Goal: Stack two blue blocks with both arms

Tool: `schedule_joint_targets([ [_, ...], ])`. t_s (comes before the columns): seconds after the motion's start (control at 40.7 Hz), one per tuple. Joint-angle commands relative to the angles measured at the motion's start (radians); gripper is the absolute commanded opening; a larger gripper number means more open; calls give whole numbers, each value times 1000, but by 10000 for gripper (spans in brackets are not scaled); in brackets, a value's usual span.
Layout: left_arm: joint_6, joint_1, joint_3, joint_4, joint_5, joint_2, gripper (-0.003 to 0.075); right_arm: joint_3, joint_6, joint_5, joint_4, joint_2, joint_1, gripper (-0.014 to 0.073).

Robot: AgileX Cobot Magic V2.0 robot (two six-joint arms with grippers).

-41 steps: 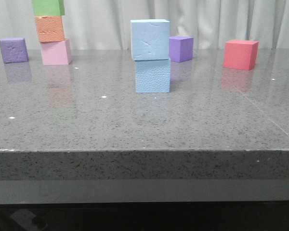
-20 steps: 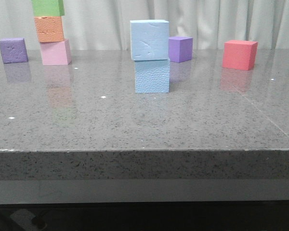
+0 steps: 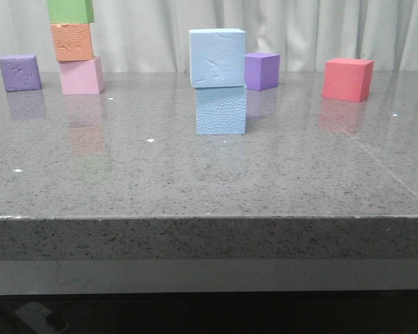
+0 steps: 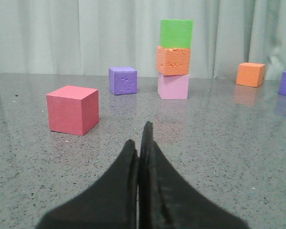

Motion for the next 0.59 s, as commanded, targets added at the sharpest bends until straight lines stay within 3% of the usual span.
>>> schedule_joint_targets([
  [0.0, 0, 2, 2, -1, -83, -18, -20, -5, -4, -90, 7, -18, -5, -119],
  [0.344, 0, 2, 2, -1, -83, -18, -20, -5, 6, -98, 28, -17, -3, -119],
  [0.565, 0, 2, 2, -1, -83, -18, -20, -5, 139, -97, 0, -17, -3, -119],
])
